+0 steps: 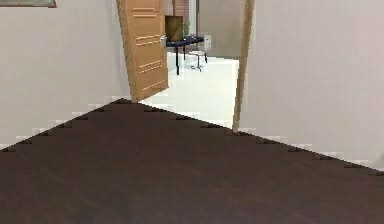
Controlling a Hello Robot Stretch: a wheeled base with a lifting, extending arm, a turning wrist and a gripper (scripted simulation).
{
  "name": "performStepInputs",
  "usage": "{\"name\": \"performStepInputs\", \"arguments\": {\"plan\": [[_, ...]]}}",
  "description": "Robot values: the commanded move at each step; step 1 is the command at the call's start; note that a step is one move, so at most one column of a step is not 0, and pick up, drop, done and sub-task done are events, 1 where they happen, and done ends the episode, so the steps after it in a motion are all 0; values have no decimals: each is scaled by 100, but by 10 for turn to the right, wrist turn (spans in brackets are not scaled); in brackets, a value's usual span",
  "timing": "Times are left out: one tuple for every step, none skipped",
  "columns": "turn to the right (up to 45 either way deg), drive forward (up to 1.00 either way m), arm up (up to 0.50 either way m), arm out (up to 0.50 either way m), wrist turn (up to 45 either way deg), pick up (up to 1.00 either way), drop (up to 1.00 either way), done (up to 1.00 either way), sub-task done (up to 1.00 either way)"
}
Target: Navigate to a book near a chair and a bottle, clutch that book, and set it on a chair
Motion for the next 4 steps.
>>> {"name": "performStepInputs", "arguments": {"plan": [[-30, 0, 0, 0, 0, 0, 0, 0, 0], [0, 100, 0, 0, 0, 0, 0, 0, 0], [0, 100, 0, 0, 0, 0, 0, 0, 0], [-30, 0, 0, 0, 0, 0, 0, 0, 0]]}}
